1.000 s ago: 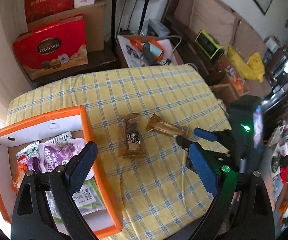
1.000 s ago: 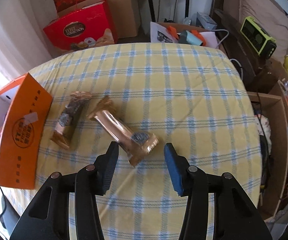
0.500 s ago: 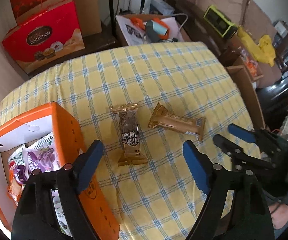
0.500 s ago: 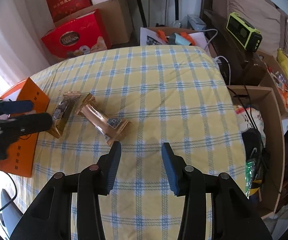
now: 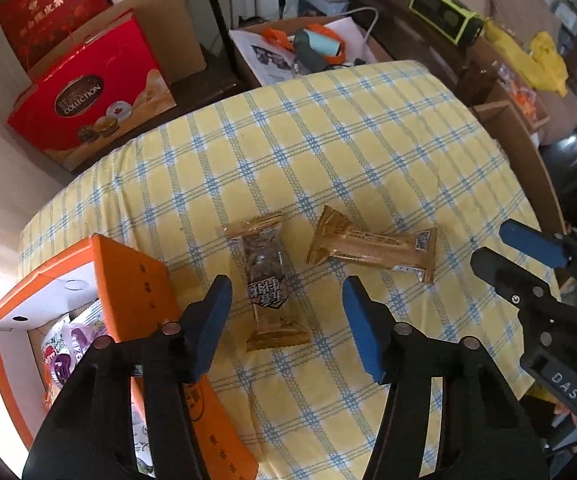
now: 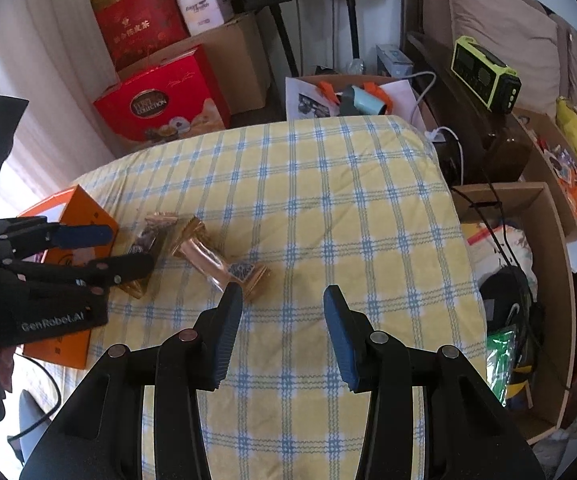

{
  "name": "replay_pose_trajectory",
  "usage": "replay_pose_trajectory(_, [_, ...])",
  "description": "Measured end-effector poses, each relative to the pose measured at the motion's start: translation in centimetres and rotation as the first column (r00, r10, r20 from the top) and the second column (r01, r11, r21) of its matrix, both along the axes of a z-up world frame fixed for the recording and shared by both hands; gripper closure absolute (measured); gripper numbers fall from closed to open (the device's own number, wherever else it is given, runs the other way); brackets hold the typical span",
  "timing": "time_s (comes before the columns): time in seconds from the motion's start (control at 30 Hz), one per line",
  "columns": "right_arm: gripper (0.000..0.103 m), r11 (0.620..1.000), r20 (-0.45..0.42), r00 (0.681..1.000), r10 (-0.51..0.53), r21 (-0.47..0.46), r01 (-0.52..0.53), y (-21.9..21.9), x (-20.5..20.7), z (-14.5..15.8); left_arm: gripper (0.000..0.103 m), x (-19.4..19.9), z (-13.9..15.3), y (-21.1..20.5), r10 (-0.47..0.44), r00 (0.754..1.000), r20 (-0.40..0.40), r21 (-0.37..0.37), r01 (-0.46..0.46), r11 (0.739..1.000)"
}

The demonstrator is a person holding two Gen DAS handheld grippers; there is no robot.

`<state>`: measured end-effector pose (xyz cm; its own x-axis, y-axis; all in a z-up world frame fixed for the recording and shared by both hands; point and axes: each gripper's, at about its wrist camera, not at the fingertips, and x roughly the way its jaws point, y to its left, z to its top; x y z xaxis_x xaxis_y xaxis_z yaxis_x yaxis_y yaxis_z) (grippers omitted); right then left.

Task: Organize objects
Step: 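Grasp the dark-labelled snack bar with the left gripper while the right hovers over the other bar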

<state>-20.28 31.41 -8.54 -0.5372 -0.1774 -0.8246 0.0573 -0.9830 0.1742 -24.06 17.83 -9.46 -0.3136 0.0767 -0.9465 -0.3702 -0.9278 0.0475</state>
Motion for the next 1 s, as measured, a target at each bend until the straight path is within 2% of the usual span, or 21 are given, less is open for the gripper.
replay_pose_trajectory(0.07, [0.060,1.000,-0.003,1.000,-0.005,-0.003,0.005,0.1,0.0,0.0,0.054,-0.2,-0.4,0.4,-0.007,1.000,0.000,-0.025,0.007,1.000])
replay_pose_trajectory(0.23, [0.060,1.000,-0.003,1.000,-0.008,-0.006,0.008,0.1,0.0,-0.1,0.055,-1.0,-1.6,0.6,0.019,0.999,0.040,-0.045,-0.017,0.999])
replay_pose_trajectory(0.4, [0.060,1.000,-0.011,1.000,-0.007,-0.011,0.007,0.2,-0.1,0.0,0.055,-1.4,-2.6,0.3,0.037,0.996,0.083,-0.015,-0.036,0.999])
replay_pose_trajectory(0.47, [0.060,1.000,-0.012,1.000,-0.006,-0.012,0.006,0.2,-0.2,0.1,0.065,-1.3,-2.6,0.2,0.043,0.996,0.076,-0.008,-0.042,0.999])
replay_pose_trajectory(0.5, [0.060,1.000,-0.012,1.000,-0.005,-0.013,0.005,0.2,-0.2,0.1,0.079,-1.3,-2.6,0.0,0.044,0.997,0.071,-0.001,-0.044,0.999])
replay_pose_trajectory(0.53, [0.060,1.000,-0.012,1.000,-0.004,-0.014,0.004,0.2,-0.2,0.1,0.084,-1.3,-2.5,-0.1,0.044,0.997,0.069,0.005,-0.045,0.999])
replay_pose_trajectory(0.73, [0.060,1.000,-0.010,1.000,0.007,-0.020,-0.007,0.0,-0.7,0.2,0.084,-0.8,-1.7,-0.6,0.042,0.998,0.054,0.036,-0.044,0.998])
replay_pose_trajectory(1.0, [0.054,0.996,-0.011,0.996,0.091,0.016,-0.091,-2.2,-1.9,0.4,0.084,0.3,2.2,-1.5,0.013,1.000,0.008,0.124,-0.014,0.992])
